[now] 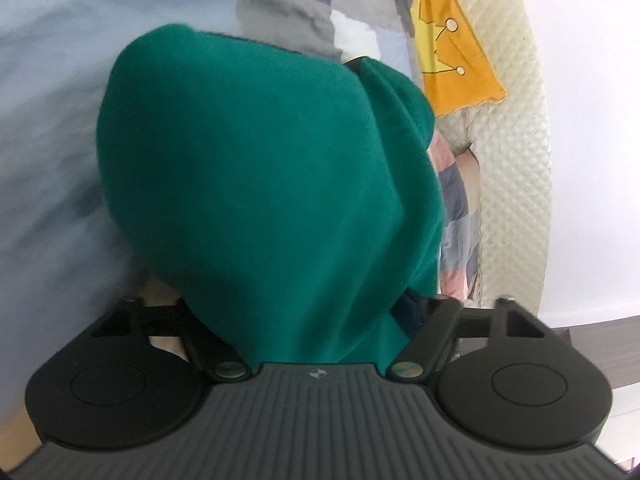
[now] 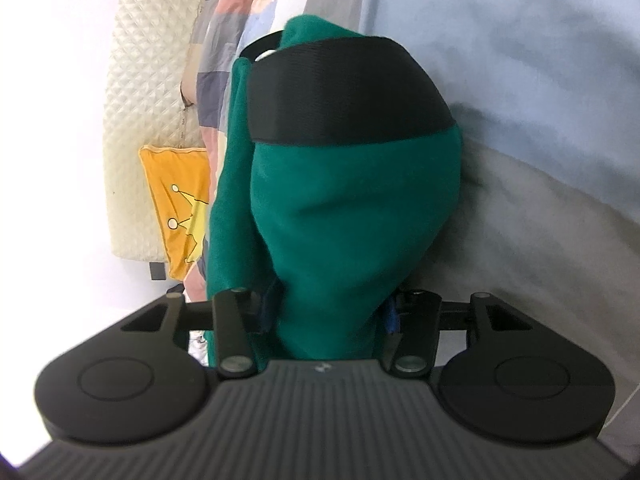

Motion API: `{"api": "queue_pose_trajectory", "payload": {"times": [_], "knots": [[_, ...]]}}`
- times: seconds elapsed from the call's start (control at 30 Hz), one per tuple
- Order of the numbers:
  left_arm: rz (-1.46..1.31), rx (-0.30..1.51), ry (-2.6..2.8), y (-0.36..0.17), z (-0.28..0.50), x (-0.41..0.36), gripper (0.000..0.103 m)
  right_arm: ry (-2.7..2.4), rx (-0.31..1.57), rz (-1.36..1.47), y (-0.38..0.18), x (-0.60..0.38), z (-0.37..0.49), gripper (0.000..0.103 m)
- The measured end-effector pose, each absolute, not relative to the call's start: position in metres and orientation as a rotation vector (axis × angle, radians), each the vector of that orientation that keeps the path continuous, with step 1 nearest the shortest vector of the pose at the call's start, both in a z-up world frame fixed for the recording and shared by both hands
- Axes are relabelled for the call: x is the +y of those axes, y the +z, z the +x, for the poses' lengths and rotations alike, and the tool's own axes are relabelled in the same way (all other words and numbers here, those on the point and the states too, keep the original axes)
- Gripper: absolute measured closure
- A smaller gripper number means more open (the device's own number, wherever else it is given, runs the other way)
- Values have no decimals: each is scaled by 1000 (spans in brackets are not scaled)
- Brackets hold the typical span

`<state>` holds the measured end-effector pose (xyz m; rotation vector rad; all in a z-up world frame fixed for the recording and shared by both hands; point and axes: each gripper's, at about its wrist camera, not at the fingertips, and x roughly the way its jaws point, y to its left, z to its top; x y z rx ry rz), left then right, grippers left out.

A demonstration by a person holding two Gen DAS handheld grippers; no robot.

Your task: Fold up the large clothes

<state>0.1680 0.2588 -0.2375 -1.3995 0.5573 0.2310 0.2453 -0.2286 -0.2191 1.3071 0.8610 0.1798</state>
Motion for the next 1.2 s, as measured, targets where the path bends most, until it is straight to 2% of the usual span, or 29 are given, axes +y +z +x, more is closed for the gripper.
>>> {"api": "queue_pose_trajectory", "payload": {"times": [0.03,0.1,0.2,0.5,0.7,1.2], "knots": [[-1379,555,241,-234,169,258,41,183,863,1297,-218,-228,246,50],[-1322,556,255,-226,169,254,52,197,859,1259,-213,-227,247,62],[-1280,549,264,-217,168,252,62,214,827,1212,-203,-228,248,74],[-1275,520,229,-196,151,254,75,264,749,1124,-176,-237,233,79],[-1247,505,177,-168,129,252,78,321,705,1111,-153,-250,215,80],[-1140,520,124,-101,26,228,79,387,749,991,-94,-276,141,79]]}}
